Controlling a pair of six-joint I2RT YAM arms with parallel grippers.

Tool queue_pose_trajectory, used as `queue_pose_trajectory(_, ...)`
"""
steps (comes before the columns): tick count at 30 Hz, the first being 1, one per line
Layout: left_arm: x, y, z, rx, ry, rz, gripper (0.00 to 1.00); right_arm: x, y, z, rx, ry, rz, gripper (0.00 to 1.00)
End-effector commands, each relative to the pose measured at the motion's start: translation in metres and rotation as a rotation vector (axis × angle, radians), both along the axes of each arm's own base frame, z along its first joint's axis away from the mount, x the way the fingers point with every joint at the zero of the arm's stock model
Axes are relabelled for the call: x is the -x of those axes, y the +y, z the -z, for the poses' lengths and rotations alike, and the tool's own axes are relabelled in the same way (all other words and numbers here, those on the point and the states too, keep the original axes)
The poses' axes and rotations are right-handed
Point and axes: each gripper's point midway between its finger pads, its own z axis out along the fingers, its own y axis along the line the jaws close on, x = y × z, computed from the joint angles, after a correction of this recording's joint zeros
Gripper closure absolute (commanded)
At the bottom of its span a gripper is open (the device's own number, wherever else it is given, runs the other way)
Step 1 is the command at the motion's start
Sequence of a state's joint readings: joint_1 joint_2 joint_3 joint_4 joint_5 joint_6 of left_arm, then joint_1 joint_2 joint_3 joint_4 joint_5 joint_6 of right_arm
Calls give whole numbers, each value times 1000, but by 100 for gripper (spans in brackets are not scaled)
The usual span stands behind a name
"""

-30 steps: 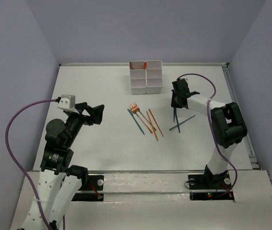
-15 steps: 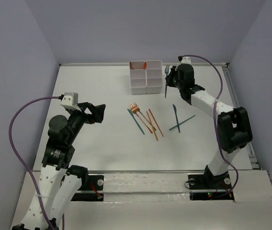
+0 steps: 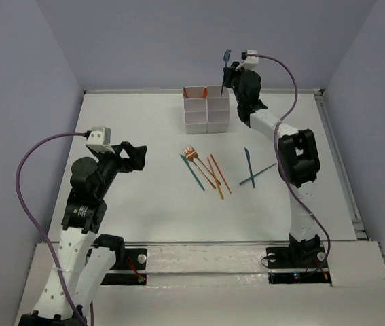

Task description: Sort the eating utensils into containers

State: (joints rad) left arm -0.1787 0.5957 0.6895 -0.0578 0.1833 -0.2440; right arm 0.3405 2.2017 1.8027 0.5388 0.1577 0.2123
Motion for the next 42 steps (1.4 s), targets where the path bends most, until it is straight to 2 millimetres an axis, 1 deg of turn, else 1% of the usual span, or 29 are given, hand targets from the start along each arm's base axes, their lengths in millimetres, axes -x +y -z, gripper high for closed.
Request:
queue_pose_trajectory(1,-3,1,-19,-5,-54,2,1,-20,-4,-40,-21,-181,49,93)
queue_pose_trajectory(2,-3,1,-18,-5,-51,6,1,-24,-2,-40,-21,-189,47,93)
queue_pose_trajectory(3,-3,1,-18,-7,-50,6,1,-26,-1,-51,-29,-219,48,93)
queue_pose_trajectory(5,-5,3,-17,-9,-46,0,1,-32,2,-48,-29,-228,40,93)
queue_pose_trajectory(6,-5,3,-17,-9,-44,0,1,-38,5,-35,-21,-215,36,93)
queue_pose_trajectory(7,-5,3,-17,-11,-45,0,1,-42,7,-32,-18,-221,34,93)
queue_pose_trajectory(8,-5,3,-17,-11,-43,1,1,-42,7,-38,-21,-232,31,93)
queue_pose_trajectory(9,-6,3,-16,-11,-42,0,1,-45,9,-27,-15,-219,31,93)
queue_pose_trajectory(11,-7,5,-16,-11,-41,-8,1,-46,10,-17,-10,-211,25,93)
queue_pose_trajectory(13,-7,5,-17,-11,-44,-6,1,-44,10,-12,-4,-214,19,93)
queue_pose_trajectory(14,-6,5,-17,-11,-45,-5,1,-43,10,4,9,-191,17,93)
queue_pose_trajectory(15,-7,4,-17,-11,-43,-3,1,-37,15,-2,13,-218,11,93)
queue_pose_trajectory(18,-6,4,-18,-11,-48,0,1,-31,20,12,46,-213,-1,93)
queue_pose_trajectory(25,-4,2,-19,-12,-57,12,1,-26,18,25,75,-205,3,93)
queue_pose_trajectory(26,-3,2,-20,-12,-60,14,1,-24,17,20,71,-215,3,92)
queue_pose_trajectory(28,-3,2,-21,-11,-64,12,1,-20,16,17,72,-223,-1,83)
queue_pose_trajectory(29,-3,2,-22,-10,-67,12,1,-16,24,19,77,-217,-23,74)
queue_pose_trajectory(30,-2,2,-22,-10,-67,12,1,-12,24,9,77,-221,-29,61)
queue_pose_trajectory(32,-2,2,-24,-7,-74,12,1,-8,23,4,88,-218,-35,51)
queue_pose_trajectory(33,-1,2,-24,-7,-75,13,1,-2,21,-12,84,-229,-34,49)
queue_pose_trajectory(34,0,3,-25,-7,-82,10,1,2,20,-8,87,-209,-41,48)
queue_pose_trajectory(35,0,3,-26,-7,-83,10,1,7,19,-24,73,-230,-41,48)
queue_pose_trajectory(36,1,3,-27,-5,-87,9,1,12,19,-14,79,-196,-54,47)
queue_pose_trajectory(37,1,4,-27,-5,-89,6,1,22,17,-34,61,-206,-61,47)
queue_pose_trajectory(38,1,4,-28,-5,-92,6,1,30,22,-38,55,-195,-81,46)
queue_pose_trajectory(39,2,4,-29,-3,-93,5,1,37,20,-19,55,-137,-90,46)
queue_pose_trajectory(40,2,4,-30,-3,-96,4,1,52,23,-38,43,-153,-106,46)
queue_pose_trajectory(41,3,4,-30,-1,-97,5,1,63,27,-19,57,-100,-120,46)
queue_pose_trajectory(42,3,4,-30,-1,-97,7,1,68,24,-18,57,-83,-120,46)
